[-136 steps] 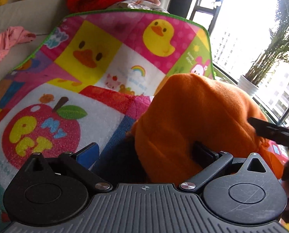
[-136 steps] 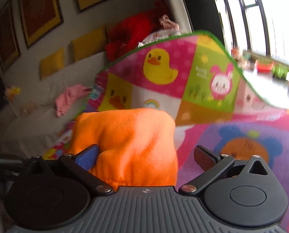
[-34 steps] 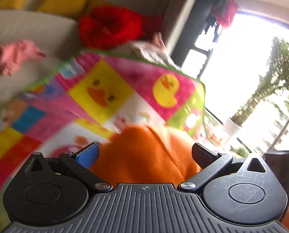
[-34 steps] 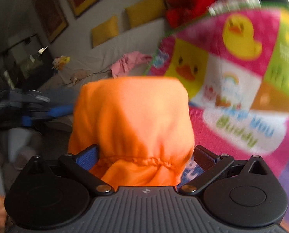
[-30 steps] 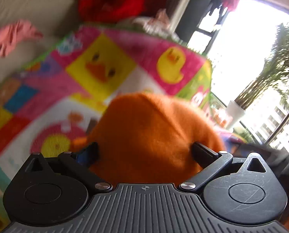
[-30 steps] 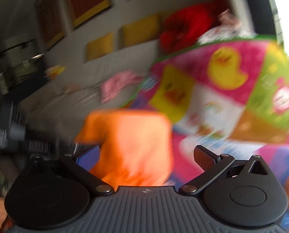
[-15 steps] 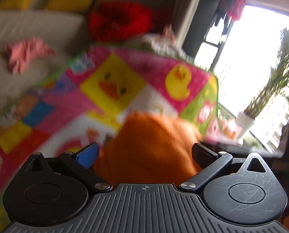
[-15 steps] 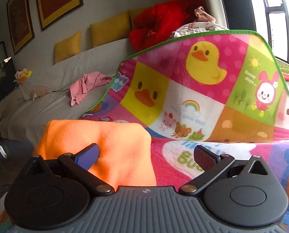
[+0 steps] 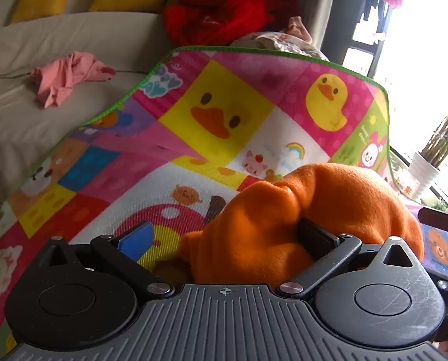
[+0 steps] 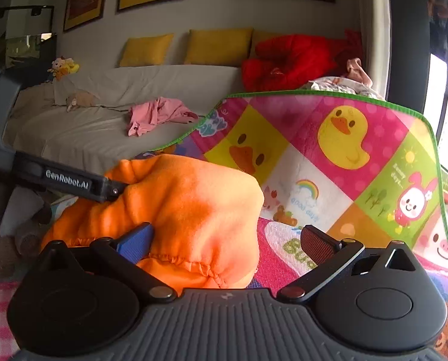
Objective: Fold clothes
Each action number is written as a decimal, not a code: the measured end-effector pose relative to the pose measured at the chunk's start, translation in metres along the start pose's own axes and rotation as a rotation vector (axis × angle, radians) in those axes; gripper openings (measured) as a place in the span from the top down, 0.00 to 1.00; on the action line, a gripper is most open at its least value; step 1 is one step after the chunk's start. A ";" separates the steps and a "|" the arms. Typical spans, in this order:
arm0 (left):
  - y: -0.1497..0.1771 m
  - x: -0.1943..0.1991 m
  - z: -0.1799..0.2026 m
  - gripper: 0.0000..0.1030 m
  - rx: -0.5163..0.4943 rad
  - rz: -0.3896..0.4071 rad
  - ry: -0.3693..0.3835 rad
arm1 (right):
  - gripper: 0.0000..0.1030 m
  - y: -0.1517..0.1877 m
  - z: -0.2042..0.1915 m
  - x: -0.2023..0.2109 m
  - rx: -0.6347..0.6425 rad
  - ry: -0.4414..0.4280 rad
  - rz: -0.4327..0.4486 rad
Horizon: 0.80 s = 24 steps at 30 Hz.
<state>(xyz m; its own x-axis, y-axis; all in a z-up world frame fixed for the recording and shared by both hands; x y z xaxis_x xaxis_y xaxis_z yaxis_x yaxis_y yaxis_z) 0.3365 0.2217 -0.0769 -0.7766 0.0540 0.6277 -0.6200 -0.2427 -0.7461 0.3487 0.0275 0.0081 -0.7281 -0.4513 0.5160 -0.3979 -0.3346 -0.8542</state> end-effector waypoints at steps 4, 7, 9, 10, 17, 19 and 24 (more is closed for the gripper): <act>0.000 -0.005 0.004 0.00 0.010 0.006 0.024 | 0.00 0.000 0.001 0.008 0.028 0.030 0.015; -0.005 -0.011 0.014 0.00 0.002 0.024 0.037 | 0.00 0.001 0.005 0.013 0.013 0.043 0.019; -0.008 -0.012 0.019 0.00 -0.002 0.035 0.037 | 0.00 0.003 0.009 0.015 -0.012 0.037 0.015; -0.009 -0.010 0.020 0.00 -0.001 0.037 0.034 | 0.00 0.004 0.011 0.014 -0.030 0.027 0.010; -0.005 0.030 0.010 0.00 0.073 0.043 0.084 | 0.00 0.014 0.015 0.017 -0.058 -0.003 0.042; -0.003 0.025 0.014 0.00 0.075 0.031 0.100 | 0.00 0.017 0.015 0.018 -0.081 -0.003 0.054; 0.003 0.014 0.023 0.00 0.081 0.001 0.139 | 0.00 0.018 0.017 0.022 -0.063 0.030 0.076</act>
Point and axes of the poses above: each gripper's, at about its wrist camera, not at the fingertips, and x roughly against the way its jaws point, z to its right, y to its underside, the point moved 10 cm from there along -x, roughly the way its jaws point, and after that the axes turned 4 degrees about -z, right-handed, at the moved point
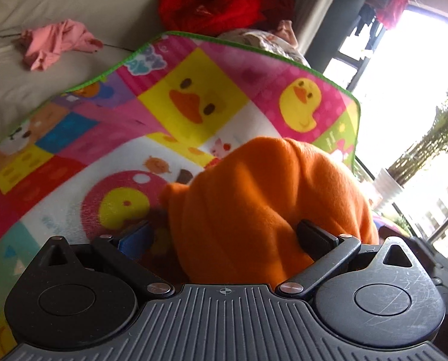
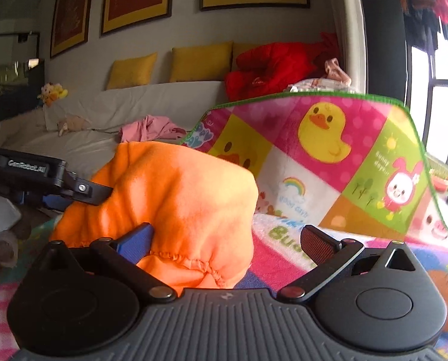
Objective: Fold clothes
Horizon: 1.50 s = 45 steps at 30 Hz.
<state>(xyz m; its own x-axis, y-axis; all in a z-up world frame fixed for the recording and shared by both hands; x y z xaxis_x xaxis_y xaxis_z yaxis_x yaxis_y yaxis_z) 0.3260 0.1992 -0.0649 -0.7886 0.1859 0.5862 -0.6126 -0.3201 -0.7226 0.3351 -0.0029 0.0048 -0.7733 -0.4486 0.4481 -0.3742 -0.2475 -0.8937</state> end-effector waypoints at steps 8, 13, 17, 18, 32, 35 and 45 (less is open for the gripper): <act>0.006 -0.015 0.007 0.00 0.008 -0.018 0.031 | 0.00 -0.006 0.021 0.006 -0.031 0.059 0.004; 0.006 -0.012 -0.006 0.00 0.030 -0.011 -0.008 | 0.00 -0.006 0.014 0.006 -0.051 -0.008 -0.012; 0.006 -0.005 -0.010 0.00 0.042 -0.005 -0.024 | 0.00 -0.001 0.005 -0.007 -0.008 0.029 -0.062; 0.006 -0.002 -0.011 0.00 0.043 0.000 -0.027 | 0.00 -0.001 0.003 -0.007 -0.015 0.025 -0.069; 0.014 -0.003 -0.027 0.00 -0.008 0.004 -0.092 | 0.00 -0.026 0.023 -0.017 -0.107 0.048 -0.063; 0.015 -0.007 -0.027 0.00 -0.011 -0.001 -0.093 | 0.00 -0.015 0.025 -0.026 -0.141 0.048 -0.090; 0.013 -0.019 -0.017 0.00 -0.002 -0.007 -0.074 | 0.00 -0.018 0.017 -0.002 -0.065 -0.004 0.000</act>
Point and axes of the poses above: each gripper's, at about its wrist camera, not at the fingertips, and x roughly against the way its jaws point, z to its right, y to its underside, the point moved 10 cm from there along -x, roughly the way its jaws point, and after that the axes turned 4 degrees about -z, right-handed, at the moved point
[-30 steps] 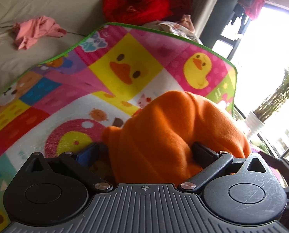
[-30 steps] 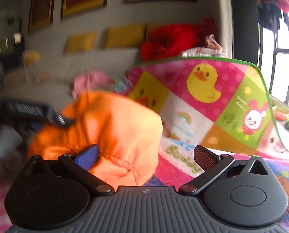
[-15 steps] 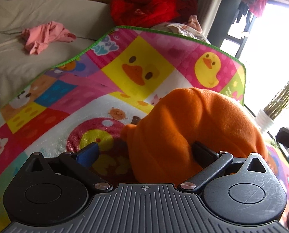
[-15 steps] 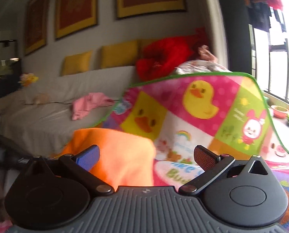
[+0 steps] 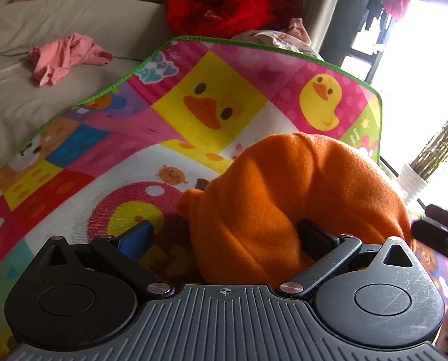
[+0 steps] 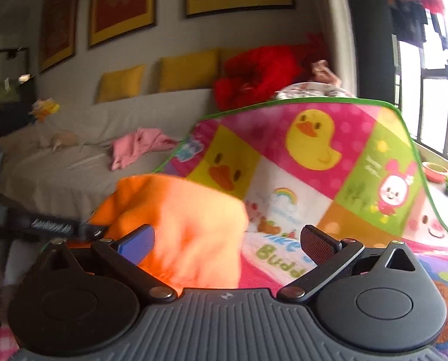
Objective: Fold clothes
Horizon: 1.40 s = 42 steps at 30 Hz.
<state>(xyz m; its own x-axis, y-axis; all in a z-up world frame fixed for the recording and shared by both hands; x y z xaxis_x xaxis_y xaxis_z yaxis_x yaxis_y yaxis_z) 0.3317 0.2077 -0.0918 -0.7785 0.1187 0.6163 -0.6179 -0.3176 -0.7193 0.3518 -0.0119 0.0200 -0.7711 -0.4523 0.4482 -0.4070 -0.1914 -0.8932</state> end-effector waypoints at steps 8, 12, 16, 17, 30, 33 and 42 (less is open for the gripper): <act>0.000 -0.010 0.013 0.00 -0.006 -0.004 0.029 | 0.00 0.007 -0.004 -0.001 0.046 0.036 -0.025; -0.002 0.000 0.011 0.00 -0.018 0.004 0.009 | 0.00 0.008 -0.005 0.002 0.030 0.026 -0.017; -0.004 0.020 0.006 0.00 -0.018 0.026 0.011 | 0.00 0.008 -0.014 0.010 0.058 -0.039 -0.003; -0.005 0.025 0.005 0.00 -0.018 0.031 0.012 | 0.00 0.012 -0.015 0.007 0.081 -0.030 -0.021; 0.004 0.002 0.015 0.00 -0.055 -0.005 0.004 | 0.00 0.016 -0.016 0.002 0.196 0.119 0.012; 0.003 -0.003 0.014 0.00 -0.049 -0.006 0.007 | 0.00 0.018 -0.012 -0.003 0.155 0.101 -0.017; 0.006 0.008 0.013 0.00 -0.015 0.018 -0.035 | 0.00 0.020 -0.007 -0.002 0.062 0.082 -0.053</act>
Point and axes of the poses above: each gripper's, at about its wrist camera, not at the fingertips, and x roughly against the way its jaws point, z to its right, y to its underside, the point moved 10 cm from there along -x, roughly the way its jaws point, and after that the axes turned 4 degrees about -z, right-handed, at the moved point
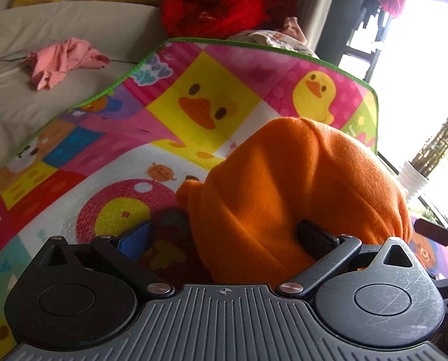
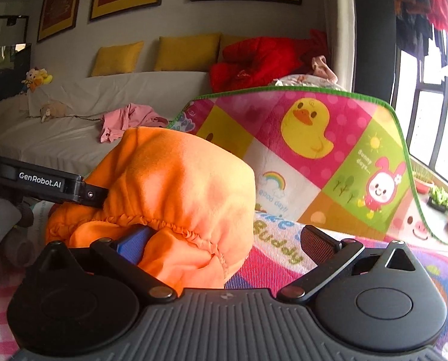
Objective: Fold clothes
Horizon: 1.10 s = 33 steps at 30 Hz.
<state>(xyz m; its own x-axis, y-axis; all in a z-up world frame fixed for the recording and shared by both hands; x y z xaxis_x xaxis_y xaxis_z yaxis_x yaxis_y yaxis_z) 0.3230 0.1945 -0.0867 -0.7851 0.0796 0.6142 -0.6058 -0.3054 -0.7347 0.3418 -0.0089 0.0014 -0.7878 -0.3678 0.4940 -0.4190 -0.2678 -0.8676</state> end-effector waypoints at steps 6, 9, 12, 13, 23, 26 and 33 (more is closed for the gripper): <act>0.016 0.046 0.019 0.00 -0.052 0.070 -0.075 | 0.00 0.011 0.007 0.023 -0.051 -0.028 -0.039; 0.040 0.072 0.034 0.00 -0.067 0.078 -0.136 | 0.00 0.027 0.015 0.041 -0.085 -0.014 -0.060; 0.073 0.090 0.052 0.00 -0.052 0.049 -0.173 | 0.00 0.043 0.023 0.059 -0.119 0.000 -0.082; 0.084 0.094 0.058 0.00 -0.047 0.033 -0.180 | 0.00 0.048 0.026 0.065 -0.130 0.004 -0.089; 0.146 0.094 0.100 0.00 -0.164 -0.028 -0.312 | 0.00 0.106 0.044 0.092 -0.132 0.059 -0.216; 0.148 0.091 0.100 0.00 -0.166 -0.029 -0.340 | 0.00 0.109 0.051 0.089 -0.144 0.095 -0.229; 0.148 0.092 0.095 0.00 -0.127 -0.038 -0.313 | 0.00 0.114 0.054 0.085 -0.136 0.108 -0.251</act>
<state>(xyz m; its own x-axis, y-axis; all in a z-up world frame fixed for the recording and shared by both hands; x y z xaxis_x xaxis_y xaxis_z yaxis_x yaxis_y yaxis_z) 0.1736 0.0668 -0.1121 -0.6958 -0.2125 0.6861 -0.6606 -0.1856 -0.7274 0.2512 -0.1194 -0.0526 -0.6926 -0.2062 0.6912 -0.6572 -0.2143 -0.7226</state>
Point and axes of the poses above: each gripper's, at about its wrist camera, not at the fingertips, and x roughly against the way its jaws point, z to its right, y to its underside, the point moved 10 cm from there along -x, roughly the way its jaws point, and after that the axes turned 4 degrees about -z, right-handed, at the moved point
